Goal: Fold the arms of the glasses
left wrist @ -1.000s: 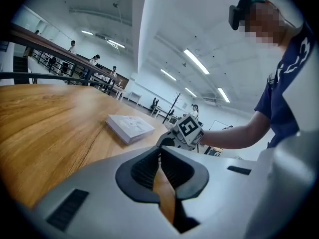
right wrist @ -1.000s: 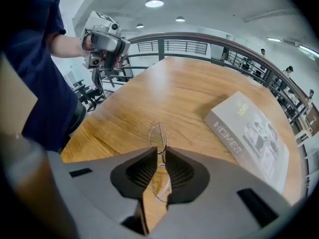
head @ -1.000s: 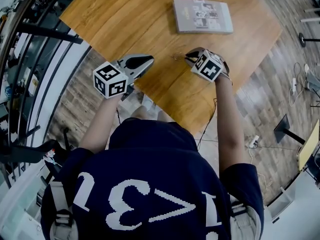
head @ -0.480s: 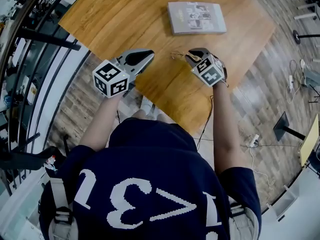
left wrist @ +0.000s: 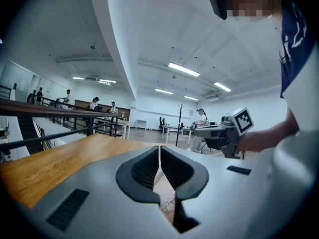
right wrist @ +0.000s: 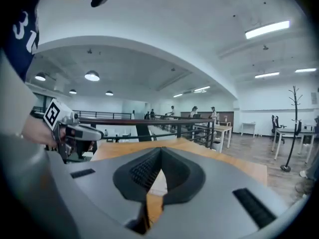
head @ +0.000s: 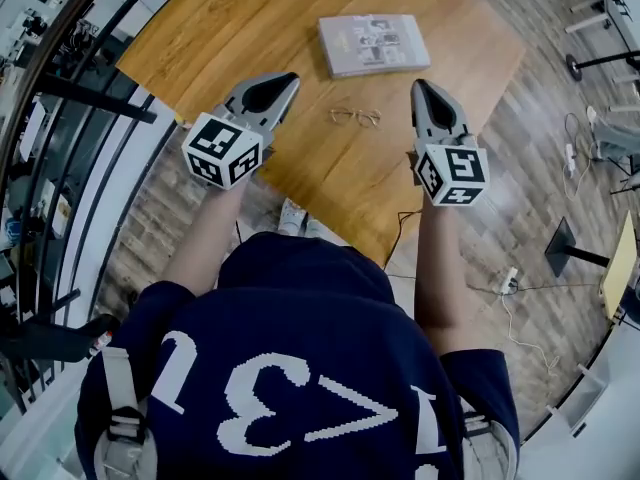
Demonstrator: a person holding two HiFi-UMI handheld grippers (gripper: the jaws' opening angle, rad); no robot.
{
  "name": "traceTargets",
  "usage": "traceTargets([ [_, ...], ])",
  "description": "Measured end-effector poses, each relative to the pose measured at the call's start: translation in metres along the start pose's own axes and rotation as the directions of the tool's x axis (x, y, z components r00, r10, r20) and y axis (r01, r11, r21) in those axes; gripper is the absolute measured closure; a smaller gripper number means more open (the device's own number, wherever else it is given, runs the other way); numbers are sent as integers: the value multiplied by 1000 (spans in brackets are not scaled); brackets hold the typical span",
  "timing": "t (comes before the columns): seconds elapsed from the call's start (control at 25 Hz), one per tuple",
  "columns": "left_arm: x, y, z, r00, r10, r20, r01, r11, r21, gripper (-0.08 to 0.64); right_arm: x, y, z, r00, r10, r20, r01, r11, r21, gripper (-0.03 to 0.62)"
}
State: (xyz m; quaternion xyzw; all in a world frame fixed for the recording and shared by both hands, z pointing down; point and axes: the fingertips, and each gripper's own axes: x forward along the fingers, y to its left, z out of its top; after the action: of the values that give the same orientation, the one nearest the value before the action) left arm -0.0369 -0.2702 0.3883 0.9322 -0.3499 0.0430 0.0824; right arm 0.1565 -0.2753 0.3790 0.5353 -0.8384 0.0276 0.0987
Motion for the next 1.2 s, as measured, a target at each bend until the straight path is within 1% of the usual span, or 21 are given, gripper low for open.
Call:
traceTargets([
  [0.16,-4,0,29,997,45,65,-49,998,50,535,-30,-5,33,991,-79,109,71,995,71,568],
  [0.28,-10,-2,45,992,77,102,-86,993,82,536,-47,-7,49,980,-124,154,114,991,72,568],
  [0.4,-14,-3,54,988,95,125,-108,989,101,535,-57,-7,61,973,-143,180,133,989,69,568],
  [0.56,-15,-4,61,985,107,138,-123,986,112,535,-63,-6,69,969,-150,198,137,987,79,568],
  [0.76,-15,-5,66,982,117,150,-135,984,114,536,-64,-3,74,968,-152,201,142,988,62,568],
  [0.92,-13,-3,68,981,116,155,-134,984,113,535,-59,4,77,972,-126,200,117,992,54,568],
  [1.2,-10,-3,70,980,118,161,-136,985,108,535,-56,10,79,975,-107,193,100,994,48,568],
])
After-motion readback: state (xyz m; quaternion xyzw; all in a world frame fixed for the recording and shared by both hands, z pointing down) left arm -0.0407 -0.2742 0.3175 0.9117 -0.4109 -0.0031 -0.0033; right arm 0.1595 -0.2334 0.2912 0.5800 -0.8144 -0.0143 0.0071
